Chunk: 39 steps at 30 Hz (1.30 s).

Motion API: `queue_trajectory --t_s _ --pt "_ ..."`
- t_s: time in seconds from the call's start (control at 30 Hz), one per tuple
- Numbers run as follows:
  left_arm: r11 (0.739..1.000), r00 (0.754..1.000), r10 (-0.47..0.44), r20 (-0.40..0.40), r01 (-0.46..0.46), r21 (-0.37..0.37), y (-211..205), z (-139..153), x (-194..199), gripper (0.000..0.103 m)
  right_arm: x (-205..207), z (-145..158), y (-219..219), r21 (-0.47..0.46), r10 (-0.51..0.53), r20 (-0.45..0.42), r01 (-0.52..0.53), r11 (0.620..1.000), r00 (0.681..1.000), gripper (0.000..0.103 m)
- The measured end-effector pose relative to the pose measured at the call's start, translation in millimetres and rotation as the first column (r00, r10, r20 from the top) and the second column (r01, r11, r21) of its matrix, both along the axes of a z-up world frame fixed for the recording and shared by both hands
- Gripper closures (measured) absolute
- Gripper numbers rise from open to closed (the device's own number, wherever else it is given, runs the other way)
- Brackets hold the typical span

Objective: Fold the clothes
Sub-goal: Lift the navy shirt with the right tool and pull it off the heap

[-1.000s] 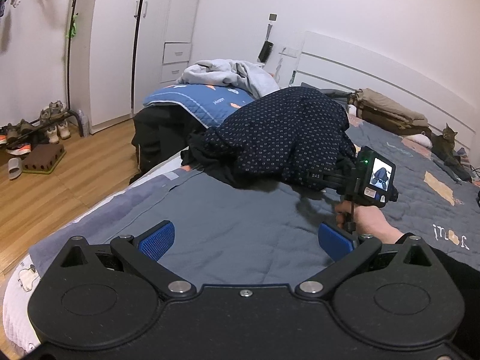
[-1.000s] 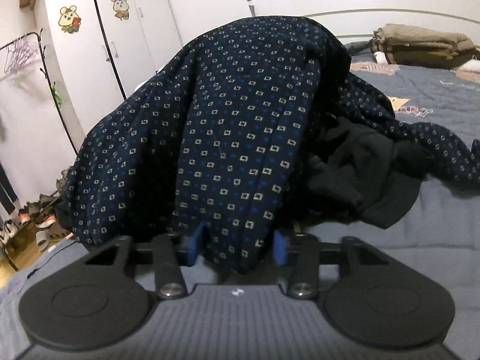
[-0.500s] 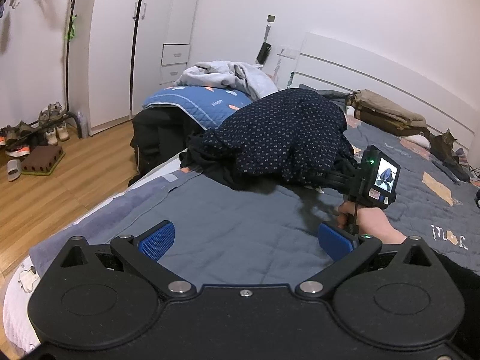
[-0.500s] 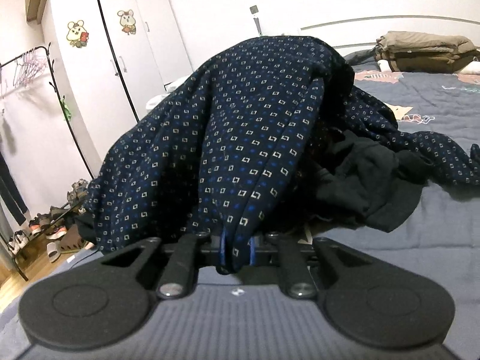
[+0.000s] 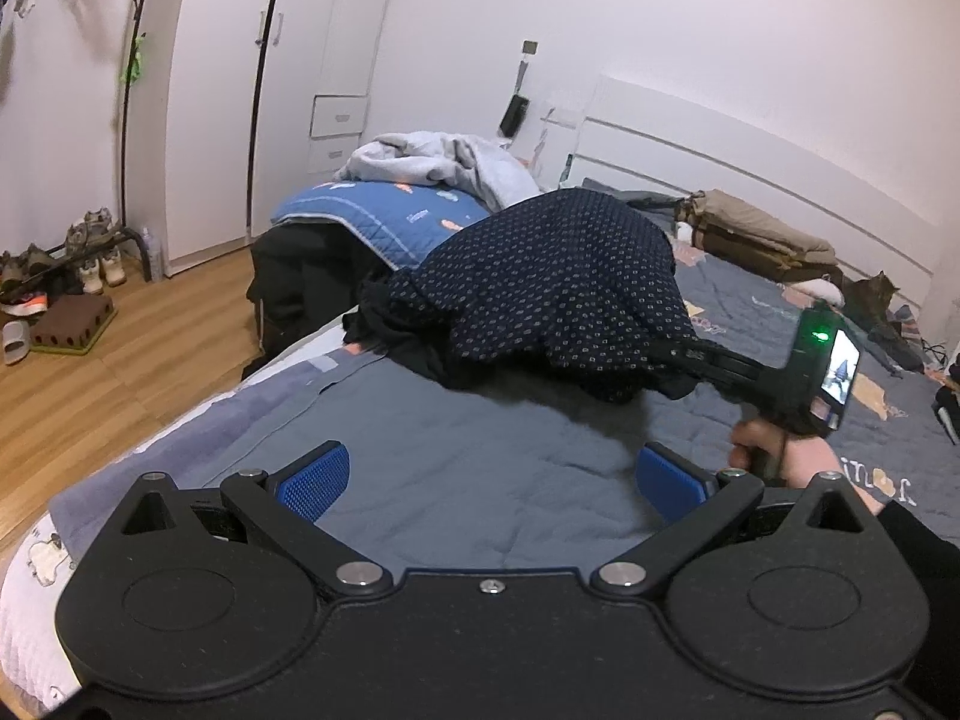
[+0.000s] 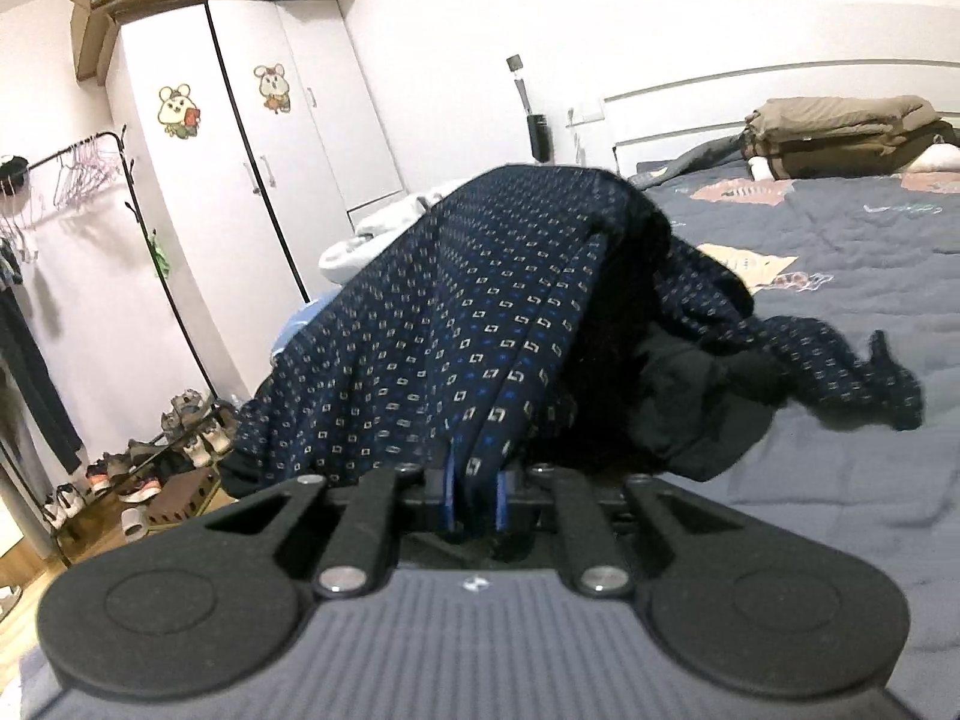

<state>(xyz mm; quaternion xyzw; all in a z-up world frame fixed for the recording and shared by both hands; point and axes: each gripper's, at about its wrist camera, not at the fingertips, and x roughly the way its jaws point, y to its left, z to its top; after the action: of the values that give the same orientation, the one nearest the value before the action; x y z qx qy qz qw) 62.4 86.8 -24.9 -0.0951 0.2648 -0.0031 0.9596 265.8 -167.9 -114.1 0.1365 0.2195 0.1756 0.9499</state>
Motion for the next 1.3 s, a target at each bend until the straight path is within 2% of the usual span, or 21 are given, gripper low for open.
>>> queue_trajectory --t_s 0.3,0.67,0.73,0.83,0.93,1.1,1.2,1.27,1.3 --pt "0.999 0.999 -0.048 0.0 0.048 0.02 -12.7 -0.3 -0.7 0.0 -42.0 13.8 -20.8 0.022 0.013 -0.003 -0.013 1.0 1.0 0.094" --pt "0.998 0.998 -0.066 0.005 0.066 0.012 -13.1 -0.7 -2.0 0.0 -96.1 37.7 -52.6 0.212 0.01 0.044 -0.019 0.977 0.999 0.096" --pt "0.998 0.998 -0.069 0.007 0.069 0.013 -13.1 -0.7 -2.2 0.0 -106.1 41.6 -63.3 0.263 0.002 0.051 -0.015 0.965 0.999 0.097" --pt "0.998 0.998 -0.069 0.009 0.069 0.003 -13.1 -1.0 -1.9 0.0 -123.0 48.3 -78.0 0.278 -0.011 0.072 -0.009 0.961 0.997 0.103" --pt "0.997 0.997 -0.071 0.006 0.071 0.0 -15.5 -1.5 -1.4 0.0 -133.3 49.7 -87.3 0.25 -0.011 0.064 -0.005 0.968 0.998 0.103" --pt "0.996 0.996 -0.086 0.009 0.086 0.005 -19.9 -1.5 -1.9 0.0 -131.8 34.7 -82.2 0.085 -0.015 -0.035 0.018 0.996 0.999 0.102" --pt "0.996 0.996 -0.09 0.012 0.09 0.006 -23.7 -0.8 -2.9 0.0 -127.5 24.8 -75.8 0.048 -0.002 -0.053 0.004 0.999 0.999 0.097" --pt "0.996 0.996 -0.09 0.011 0.09 0.003 -25.0 -1.6 -2.7 0.0 -119.2 19.7 -68.5 0.007 0.011 -0.056 -0.011 1.0 0.998 0.087" --pt "0.996 0.996 -0.089 0.009 0.089 0.003 -25.6 -2.1 -2.0 0.0 -114.1 16.5 -64.7 -0.014 0.012 -0.052 -0.012 1.0 0.999 0.071"
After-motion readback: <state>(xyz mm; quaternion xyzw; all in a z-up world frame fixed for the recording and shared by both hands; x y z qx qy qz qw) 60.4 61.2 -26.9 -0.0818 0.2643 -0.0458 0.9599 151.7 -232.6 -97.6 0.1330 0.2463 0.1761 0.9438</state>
